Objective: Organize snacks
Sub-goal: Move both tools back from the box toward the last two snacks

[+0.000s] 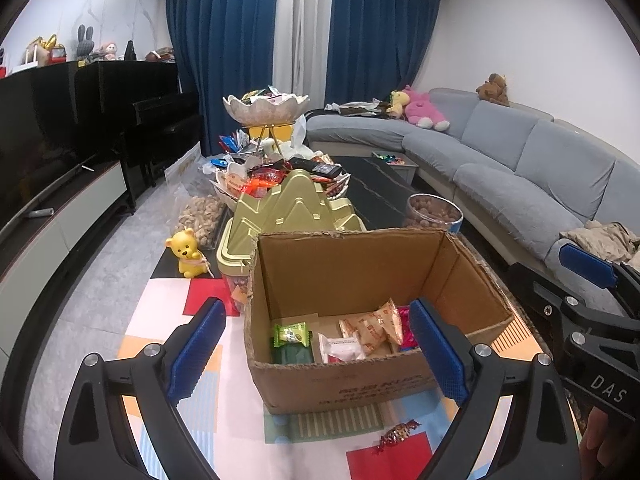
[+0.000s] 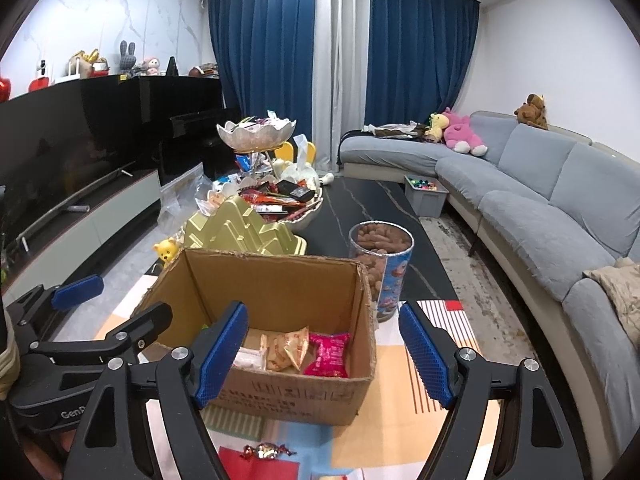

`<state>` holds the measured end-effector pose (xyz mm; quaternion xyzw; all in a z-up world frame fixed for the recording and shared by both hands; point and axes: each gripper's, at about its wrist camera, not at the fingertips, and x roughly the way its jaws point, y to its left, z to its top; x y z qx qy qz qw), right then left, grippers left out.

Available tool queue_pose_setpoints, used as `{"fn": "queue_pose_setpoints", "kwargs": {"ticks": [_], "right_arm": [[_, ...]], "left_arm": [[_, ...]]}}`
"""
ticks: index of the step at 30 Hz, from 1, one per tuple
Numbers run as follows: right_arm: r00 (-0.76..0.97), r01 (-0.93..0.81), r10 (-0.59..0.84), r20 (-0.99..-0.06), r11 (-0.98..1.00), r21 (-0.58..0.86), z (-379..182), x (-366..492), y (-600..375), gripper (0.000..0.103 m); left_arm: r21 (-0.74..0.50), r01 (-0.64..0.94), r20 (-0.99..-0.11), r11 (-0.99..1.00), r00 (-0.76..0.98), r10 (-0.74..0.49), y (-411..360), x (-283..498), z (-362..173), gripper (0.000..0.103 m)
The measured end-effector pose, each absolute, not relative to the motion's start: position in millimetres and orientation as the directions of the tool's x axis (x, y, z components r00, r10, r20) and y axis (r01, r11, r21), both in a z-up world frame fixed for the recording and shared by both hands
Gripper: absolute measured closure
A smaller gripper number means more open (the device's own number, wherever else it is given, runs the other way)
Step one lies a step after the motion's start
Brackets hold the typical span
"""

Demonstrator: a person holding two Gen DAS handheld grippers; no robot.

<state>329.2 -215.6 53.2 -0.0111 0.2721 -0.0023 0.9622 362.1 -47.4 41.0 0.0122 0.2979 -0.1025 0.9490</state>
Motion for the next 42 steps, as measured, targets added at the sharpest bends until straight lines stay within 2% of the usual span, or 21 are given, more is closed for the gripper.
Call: {"fn": "queue_pose_setpoints", "kwargs": {"ticks": [21,42], "right_arm": [[0.843,0.045,-0.051,-0.536,0.999,-0.025,50,296,-226,0.024],[0.792,0.074,-0.077,-0.605,0.997,-0.03,16,273,-228,0.024]], "left_arm": [[-0.008,0.267,-0.578,0.964,0.785,-0.223,-54,330,39,0.009],[0.063,0.353,-0.624,0.934,0.744,-0.239,-64,310,9,0.009]]}}
